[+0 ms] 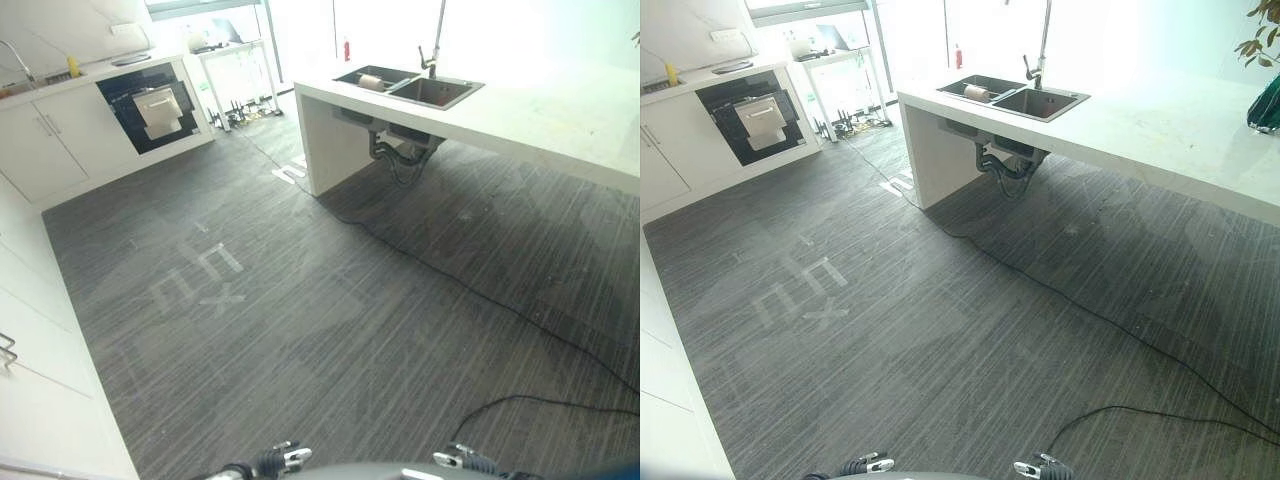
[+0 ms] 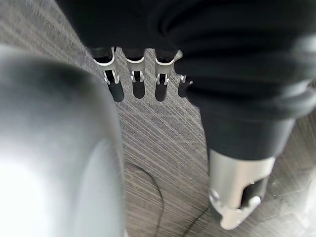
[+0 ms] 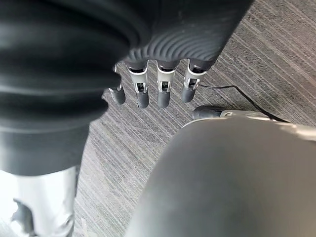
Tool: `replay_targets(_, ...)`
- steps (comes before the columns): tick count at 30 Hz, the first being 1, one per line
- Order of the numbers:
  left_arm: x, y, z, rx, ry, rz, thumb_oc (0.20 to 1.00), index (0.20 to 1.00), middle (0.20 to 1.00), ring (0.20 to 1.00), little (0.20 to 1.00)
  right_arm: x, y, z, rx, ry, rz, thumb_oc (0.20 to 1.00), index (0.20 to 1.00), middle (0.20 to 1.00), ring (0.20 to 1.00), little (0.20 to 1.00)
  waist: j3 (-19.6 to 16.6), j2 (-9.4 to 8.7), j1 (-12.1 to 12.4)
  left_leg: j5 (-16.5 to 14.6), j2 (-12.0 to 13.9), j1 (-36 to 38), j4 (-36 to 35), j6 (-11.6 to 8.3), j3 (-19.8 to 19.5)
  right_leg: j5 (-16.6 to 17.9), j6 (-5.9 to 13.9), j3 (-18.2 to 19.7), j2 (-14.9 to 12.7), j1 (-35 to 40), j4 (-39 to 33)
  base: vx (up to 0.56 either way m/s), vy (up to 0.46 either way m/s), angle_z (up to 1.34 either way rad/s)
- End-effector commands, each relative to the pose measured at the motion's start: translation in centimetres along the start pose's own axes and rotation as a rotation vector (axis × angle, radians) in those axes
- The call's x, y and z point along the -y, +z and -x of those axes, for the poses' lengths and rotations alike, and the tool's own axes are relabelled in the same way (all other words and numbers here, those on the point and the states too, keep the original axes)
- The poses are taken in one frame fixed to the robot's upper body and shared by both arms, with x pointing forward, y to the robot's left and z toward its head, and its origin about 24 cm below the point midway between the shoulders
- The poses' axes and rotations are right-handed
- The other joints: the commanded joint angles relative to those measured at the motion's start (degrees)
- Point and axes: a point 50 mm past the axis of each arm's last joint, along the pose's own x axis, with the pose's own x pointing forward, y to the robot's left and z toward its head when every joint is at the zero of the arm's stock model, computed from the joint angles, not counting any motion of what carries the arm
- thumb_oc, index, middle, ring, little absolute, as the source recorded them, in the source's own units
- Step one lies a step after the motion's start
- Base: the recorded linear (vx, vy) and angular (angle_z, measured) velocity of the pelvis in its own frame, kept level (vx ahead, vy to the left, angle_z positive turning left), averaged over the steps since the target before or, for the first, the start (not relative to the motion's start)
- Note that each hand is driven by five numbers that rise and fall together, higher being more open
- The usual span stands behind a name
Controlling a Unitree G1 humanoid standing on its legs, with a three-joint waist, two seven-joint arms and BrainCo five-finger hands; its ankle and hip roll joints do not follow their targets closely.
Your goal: Place the dishes in the dishwasher.
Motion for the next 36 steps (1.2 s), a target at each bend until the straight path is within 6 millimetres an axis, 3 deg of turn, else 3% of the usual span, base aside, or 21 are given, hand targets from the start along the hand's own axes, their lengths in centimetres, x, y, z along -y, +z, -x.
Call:
replay_targets(1,-0.6,0.9,-0.1,0.031,0.088,-0.06,1.0,1.0,1.0,1.0,1.0,0.1,2.4,-0.5,0.065,0.018,0.048,1.0,1.0,1.0,1.0,1.0,1.58,-1.68,0.15,0.36,-2.11,-2.97,-0.19,-0.12,0.3,-0.43,4.21,-2.16,-1.37,1.37,0.17,0.0,0.0,0.0)
replay_targets(7,-0.7,3.1,0.0,0.185,0.146,-0.108,1.0,1.0,1.0,1.0,1.0,0.1,3.6,-0.5,0.135,0.024,0.082,1.0,1.0,1.0,1.0,1.0,1.98,-1.6,0.49,0.48,-2.08,-2.88,-0.19,-0.13,0.11,-0.49,4.11,-2.51,-1.37,1.58,0.17,0.0,-0.002,0.01)
replay_targets(9,-0.4,4.7,0.0,0.285,0.165,-0.135,1.0,1.0,1.0,1.0,1.0,0.0,4.9,-0.4,0.213,0.032,0.097,1.0,1.0,1.0,1.0,1.0,2.04,-1.57,0.72,0.5,-2.11,-2.8,-0.19,-0.19,-0.15,-0.58,4.13,-2.87,-1.4,1.79,0.17,0.01,-0.016,0.04)
replay_targets(17,0.2,6.5,0.2,0.408,0.191,-0.178,1.0,1.0,1.0,1.0,1.0,-0.7,6.6,-0.4,0.32,0.058,0.117,1.0,1.0,1.0,1.0,1.0,1.78,-1.83,1.07,0.58,-2.08,-2.68,-0.19,-0.31,-0.21,-0.72,4.18,-3.28,-1.42,2.13,0.17,0.02,-0.012,0.03)
replay_targets(25,1.0,8.1,0.5,0.512,0.098,-0.198,1.0,1.0,1.0,1.0,1.0,-0.9,8.1,-0.1,0.418,0.077,0.123,1.0,1.0,1.0,1.0,1.0,2.14,-1.73,0.71,0.58,-1.83,-2.06,-0.19,-0.31,0.29,-0.81,4.08,-3.08,-1.29,2.68,0.17,0.02,-0.004,0.02)
replay_targets(29,1.1,8.1,0.4,0.487,0.076,-0.216,1.0,1.0,1.0,1.0,1.0,-1.0,8.4,-0.1,0.43,0.081,0.126,1.0,1.0,1.0,1.0,1.0,2.26,-1.86,0.73,0.61,-1.88,-1.93,-0.19,-0.2,0.05,-0.88,4.03,-2.99,-1.25,2.9,0.17,0.0,0.0,0.0)
replay_targets(36,1.0,6.3,-0.3,0.324,0.05,-0.186,1.0,1.0,1.0,1.0,1.0,-1.3,8.9,-0.2,0.442,0.084,0.059,1.0,1.0,1.0,1.0,1.0,2.82,-1.69,0.27,1.01,-1.29,-1.47,-0.19,-0.23,0.29,-1.64,3.32,-3.07,-0.92,3.07,1.27,0.03,-0.059,0.03)
